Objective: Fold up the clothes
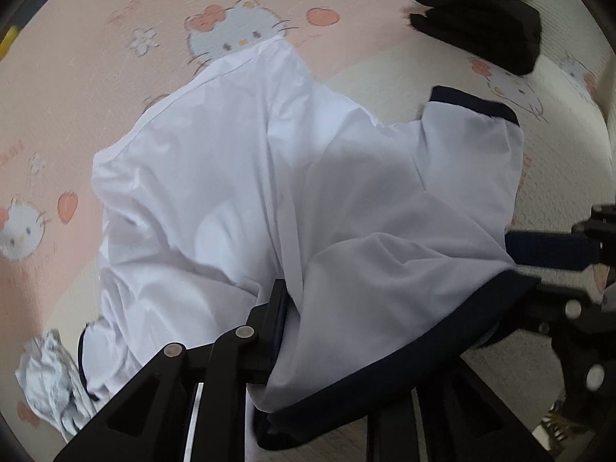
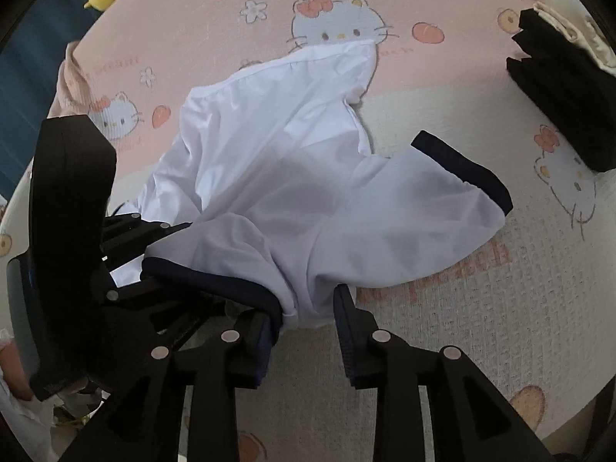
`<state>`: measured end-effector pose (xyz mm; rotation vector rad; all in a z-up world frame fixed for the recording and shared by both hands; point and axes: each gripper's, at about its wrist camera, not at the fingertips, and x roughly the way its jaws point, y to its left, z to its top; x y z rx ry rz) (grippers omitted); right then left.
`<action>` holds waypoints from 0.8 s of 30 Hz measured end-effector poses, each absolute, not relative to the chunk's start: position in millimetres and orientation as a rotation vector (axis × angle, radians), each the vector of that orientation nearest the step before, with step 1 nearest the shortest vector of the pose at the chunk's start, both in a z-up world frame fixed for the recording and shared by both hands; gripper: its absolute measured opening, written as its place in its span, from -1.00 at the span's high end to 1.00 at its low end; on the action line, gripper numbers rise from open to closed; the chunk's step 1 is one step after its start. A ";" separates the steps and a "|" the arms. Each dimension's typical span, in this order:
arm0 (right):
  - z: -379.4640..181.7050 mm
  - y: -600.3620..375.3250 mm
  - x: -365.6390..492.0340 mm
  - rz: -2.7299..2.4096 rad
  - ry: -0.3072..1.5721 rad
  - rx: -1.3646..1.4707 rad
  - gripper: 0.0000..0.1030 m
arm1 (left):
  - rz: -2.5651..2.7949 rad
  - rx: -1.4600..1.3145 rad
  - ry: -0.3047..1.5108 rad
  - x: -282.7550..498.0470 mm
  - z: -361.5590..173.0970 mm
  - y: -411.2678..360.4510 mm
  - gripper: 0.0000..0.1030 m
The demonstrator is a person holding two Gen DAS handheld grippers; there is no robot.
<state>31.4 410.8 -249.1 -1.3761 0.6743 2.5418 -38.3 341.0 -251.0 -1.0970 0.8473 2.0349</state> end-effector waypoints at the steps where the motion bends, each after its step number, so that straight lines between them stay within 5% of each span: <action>1: -249.3 410.8 31.5 2.545 0.673 -1.387 0.40 | 2.042 -1.108 0.826 -38.3 -248.4 340.2 0.65; 5: -245.1 414.2 41.3 2.574 0.693 -1.366 0.15 | 2.035 -1.110 0.636 -35.2 -223.0 328.3 0.56; 7: -241.1 417.0 47.9 2.596 0.716 -1.335 0.02 | 2.048 -1.080 0.603 -30.0 -211.6 321.3 0.22; 9: -235.7 420.2 55.2 2.617 0.742 -1.290 -0.07 | 2.077 -1.062 0.586 -25.2 -205.0 314.6 -0.38; 24: -246.5 475.1 81.9 2.458 0.984 -1.196 -0.13 | 2.167 -1.032 0.660 -13.3 -178.3 316.5 -0.38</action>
